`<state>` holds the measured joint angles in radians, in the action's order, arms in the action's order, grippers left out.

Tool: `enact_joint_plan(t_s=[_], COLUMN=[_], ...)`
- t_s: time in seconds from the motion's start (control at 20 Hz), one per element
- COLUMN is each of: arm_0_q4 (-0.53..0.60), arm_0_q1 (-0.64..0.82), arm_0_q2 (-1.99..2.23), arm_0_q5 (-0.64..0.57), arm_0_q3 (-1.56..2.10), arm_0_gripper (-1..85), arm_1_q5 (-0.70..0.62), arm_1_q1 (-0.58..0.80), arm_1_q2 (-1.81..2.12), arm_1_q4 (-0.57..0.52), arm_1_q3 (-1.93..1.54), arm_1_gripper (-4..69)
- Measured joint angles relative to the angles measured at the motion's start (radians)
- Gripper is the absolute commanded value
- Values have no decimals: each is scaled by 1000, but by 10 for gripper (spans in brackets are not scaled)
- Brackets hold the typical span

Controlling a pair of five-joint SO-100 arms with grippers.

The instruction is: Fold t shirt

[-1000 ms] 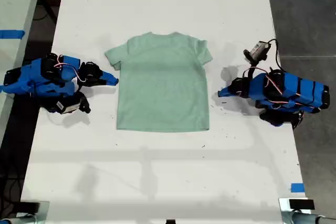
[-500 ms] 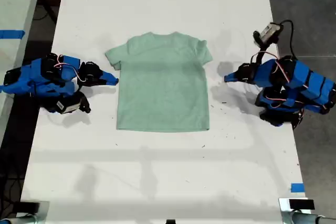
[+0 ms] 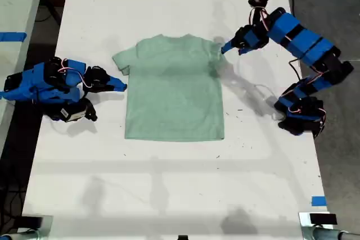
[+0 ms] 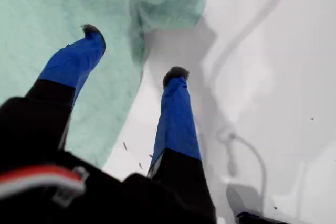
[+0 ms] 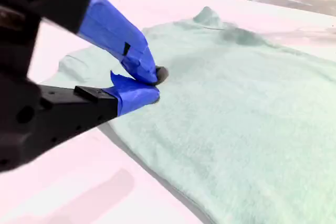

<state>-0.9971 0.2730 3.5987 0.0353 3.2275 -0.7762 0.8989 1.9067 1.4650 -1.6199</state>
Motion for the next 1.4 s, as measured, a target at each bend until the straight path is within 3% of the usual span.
enact_joint_plan(t_s=[0.35,0.6,0.65,0.7,0.75,1.05,1.15,1.4], arm_0_q4=[5,5,5,5,5,5,5,5], arm_0_q1=[3,3,3,3,3,3,3,3], arm_0_q2=[0,0,0,0,0,0,0,0], arm_0_q5=[0,0,0,0,0,0,0,0], arm_0_q3=[0,0,0,0,0,0,0,0], arm_0_gripper=[0,0,0,0,0,0,0,0], arm_1_q5=[-60,-60,-60,-60,-60,-55,-55,-55], arm_1_q1=[75,71,71,71,71,43,43,44], arm_1_q2=[-563,-650,-669,-678,-686,-733,-721,-583], arm_1_q4=[-69,-129,-129,-129,-130,-147,-129,34], arm_1_q3=[281,302,324,337,348,402,399,515], arm_1_gripper=[218,216,194,69,12,14,14,14])
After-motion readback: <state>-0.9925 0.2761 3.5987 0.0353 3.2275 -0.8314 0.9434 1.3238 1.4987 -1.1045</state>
